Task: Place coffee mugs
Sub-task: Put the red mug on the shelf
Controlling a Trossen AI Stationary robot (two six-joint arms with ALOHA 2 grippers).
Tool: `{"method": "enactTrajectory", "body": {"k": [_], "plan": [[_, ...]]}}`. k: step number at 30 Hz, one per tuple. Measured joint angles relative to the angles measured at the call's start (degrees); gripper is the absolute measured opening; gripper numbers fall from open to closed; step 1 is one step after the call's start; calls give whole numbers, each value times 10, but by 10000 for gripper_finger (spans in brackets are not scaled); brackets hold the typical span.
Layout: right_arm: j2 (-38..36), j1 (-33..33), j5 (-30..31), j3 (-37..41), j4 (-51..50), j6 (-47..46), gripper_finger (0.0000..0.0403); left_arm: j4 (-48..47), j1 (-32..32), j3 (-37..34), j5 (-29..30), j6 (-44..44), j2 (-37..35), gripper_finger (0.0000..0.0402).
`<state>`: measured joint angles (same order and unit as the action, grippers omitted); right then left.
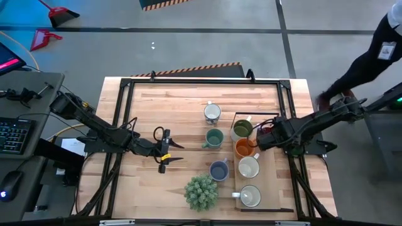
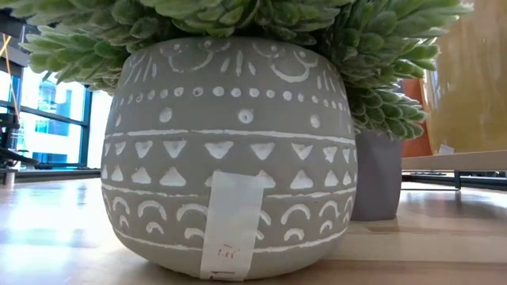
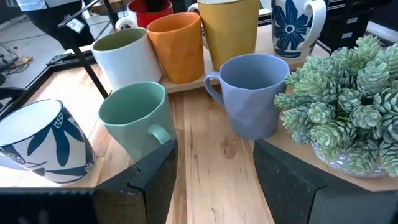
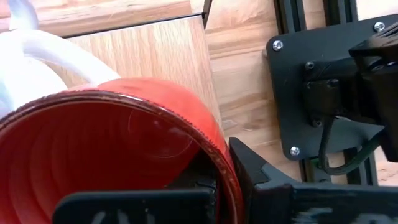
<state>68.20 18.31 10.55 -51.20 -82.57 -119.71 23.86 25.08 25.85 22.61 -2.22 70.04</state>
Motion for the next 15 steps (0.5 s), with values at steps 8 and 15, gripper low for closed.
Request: {"method": "enactTrajectory", "body": {"k": [8, 15], "plan": [[0, -11, 43, 0, 11, 2, 13, 0, 0, 0, 0, -10, 0, 197], [0, -11, 52, 0, 9, 0, 55, -1, 0, 0, 0, -10, 0, 197]]}}
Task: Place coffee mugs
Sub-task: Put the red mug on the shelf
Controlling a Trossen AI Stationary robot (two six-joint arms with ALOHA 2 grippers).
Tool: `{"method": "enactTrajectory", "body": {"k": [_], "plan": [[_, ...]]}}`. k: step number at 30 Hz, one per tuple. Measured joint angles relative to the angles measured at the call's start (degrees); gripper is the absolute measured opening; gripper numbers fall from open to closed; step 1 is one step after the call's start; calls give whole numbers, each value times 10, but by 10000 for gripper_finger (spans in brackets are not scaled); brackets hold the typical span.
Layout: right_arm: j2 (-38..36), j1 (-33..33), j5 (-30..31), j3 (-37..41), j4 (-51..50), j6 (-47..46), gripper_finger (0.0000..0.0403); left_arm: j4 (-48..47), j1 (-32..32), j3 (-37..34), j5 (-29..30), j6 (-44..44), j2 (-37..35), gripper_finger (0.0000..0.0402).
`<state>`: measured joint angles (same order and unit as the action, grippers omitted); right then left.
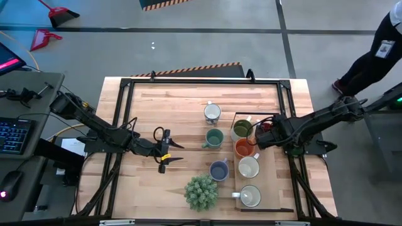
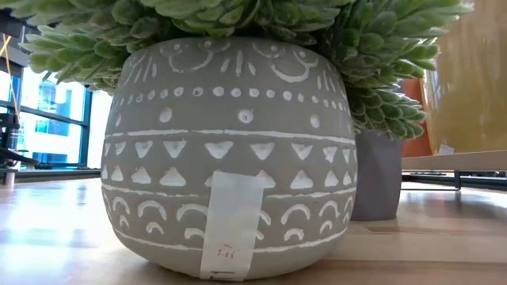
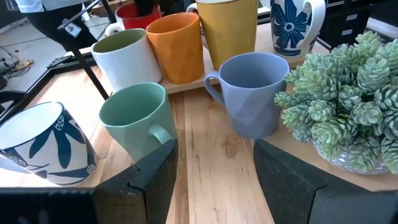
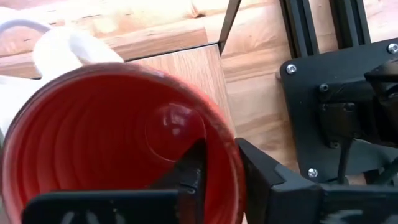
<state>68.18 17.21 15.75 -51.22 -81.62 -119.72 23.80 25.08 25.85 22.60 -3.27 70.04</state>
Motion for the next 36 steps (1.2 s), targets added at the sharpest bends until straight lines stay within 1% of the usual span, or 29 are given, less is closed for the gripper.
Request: {"method": "enactTrajectory", "body": {"k": [5, 16, 22, 27, 30, 36], "plan": [[0, 0, -3, 0, 0, -2, 72, 0, 0, 0, 0, 0, 0, 197], [-1, 0, 2, 0, -6, -2, 96, -18, 0, 0, 0, 0, 0, 197], [-1, 0, -23, -1, -2, 5, 120, -18, 0, 0, 0, 0, 0, 197], [-1, 0, -7, -1, 5, 2, 142, -17, 0, 0, 0, 0, 0, 197], [-1, 0, -7, -1, 5, 2, 151, -17, 0, 0, 0, 0, 0, 197], [-1, 0, 2, -13, -3, 2, 161, -17, 0, 0, 0, 0, 0, 197]]}}
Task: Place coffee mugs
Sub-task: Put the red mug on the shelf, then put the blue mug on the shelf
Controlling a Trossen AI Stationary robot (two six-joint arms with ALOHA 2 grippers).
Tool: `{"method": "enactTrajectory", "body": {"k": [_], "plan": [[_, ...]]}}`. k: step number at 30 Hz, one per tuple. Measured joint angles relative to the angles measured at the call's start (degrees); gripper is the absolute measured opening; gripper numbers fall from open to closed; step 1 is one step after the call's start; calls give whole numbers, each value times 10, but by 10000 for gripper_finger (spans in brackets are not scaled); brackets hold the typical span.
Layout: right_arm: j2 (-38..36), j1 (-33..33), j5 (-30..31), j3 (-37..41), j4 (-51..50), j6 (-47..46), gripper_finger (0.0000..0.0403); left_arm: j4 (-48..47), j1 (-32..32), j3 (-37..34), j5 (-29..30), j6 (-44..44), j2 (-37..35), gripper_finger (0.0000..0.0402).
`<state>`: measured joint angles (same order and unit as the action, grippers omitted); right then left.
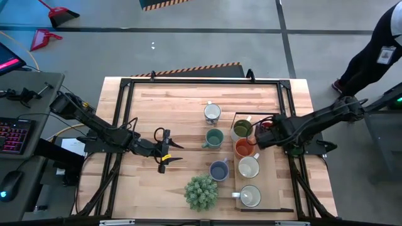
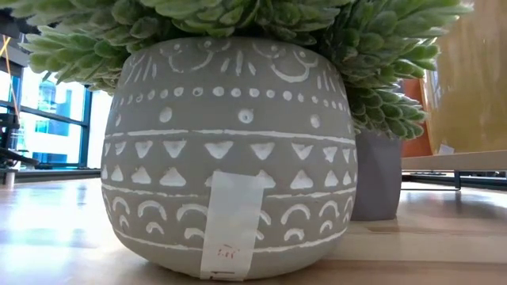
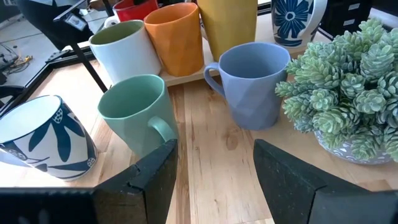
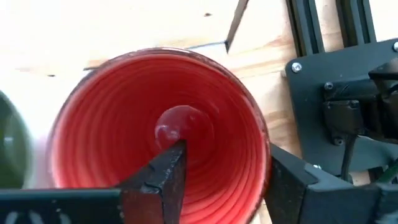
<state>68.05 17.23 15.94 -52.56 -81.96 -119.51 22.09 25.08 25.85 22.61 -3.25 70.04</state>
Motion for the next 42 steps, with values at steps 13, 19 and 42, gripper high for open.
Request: {"method": "enactTrajectory", "body": {"k": [13, 19, 42], "plan": [[-6, 0, 57, -110, -82, 29, 161, 0, 0, 0, 0, 0, 0, 197], [-5, 0, 118, -152, 14, 108, 161, 1, 0, 0, 0, 0, 0, 197], [179, -152, 131, -244, 427, 640, 161, -36, -34, 0, 0, 23, -99, 197]]}}
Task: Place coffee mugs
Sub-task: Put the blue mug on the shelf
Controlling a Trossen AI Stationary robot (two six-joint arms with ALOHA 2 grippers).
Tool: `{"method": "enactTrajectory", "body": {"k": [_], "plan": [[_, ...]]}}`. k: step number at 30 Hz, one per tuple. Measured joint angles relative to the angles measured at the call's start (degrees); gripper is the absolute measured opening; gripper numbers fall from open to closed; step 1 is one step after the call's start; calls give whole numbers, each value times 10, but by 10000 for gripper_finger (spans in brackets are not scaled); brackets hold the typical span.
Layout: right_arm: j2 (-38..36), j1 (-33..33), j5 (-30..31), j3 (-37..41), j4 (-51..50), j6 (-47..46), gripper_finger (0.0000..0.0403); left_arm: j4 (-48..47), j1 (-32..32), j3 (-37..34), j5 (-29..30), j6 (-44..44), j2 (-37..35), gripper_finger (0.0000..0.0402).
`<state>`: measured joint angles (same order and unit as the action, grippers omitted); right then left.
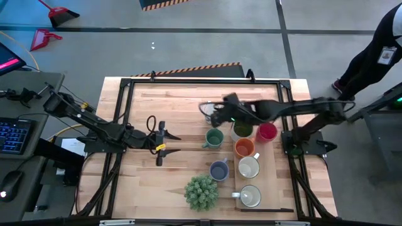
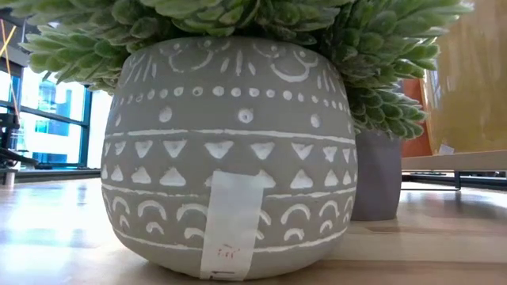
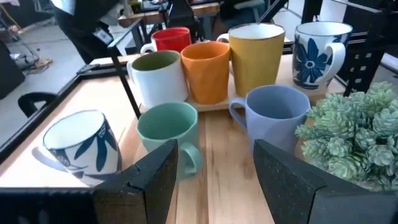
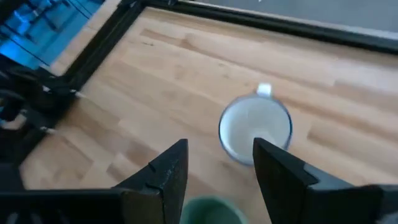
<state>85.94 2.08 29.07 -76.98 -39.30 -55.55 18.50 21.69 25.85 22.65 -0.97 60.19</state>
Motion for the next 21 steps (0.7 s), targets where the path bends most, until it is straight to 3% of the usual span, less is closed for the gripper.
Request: {"method": "enactTrajectory", "body": {"k": [4, 9, 13, 17, 21], "plan": [[75, -46, -41, -105, -49, 75, 161, -26, 0, 0, 0, 16, -6, 197], [185, -90, -96, -252, -185, 134, 161, -38, 1, 0, -1, 24, -6, 197], [266, -104, -111, -350, -271, 173, 161, -51, 1, 0, -65, 47, -7, 197], [323, -104, -123, -406, -293, 207, 161, -106, 1, 0, -115, 80, -7, 197], [351, -103, -129, -413, -301, 206, 161, -130, 1, 0, -69, 67, 2, 197]]}}
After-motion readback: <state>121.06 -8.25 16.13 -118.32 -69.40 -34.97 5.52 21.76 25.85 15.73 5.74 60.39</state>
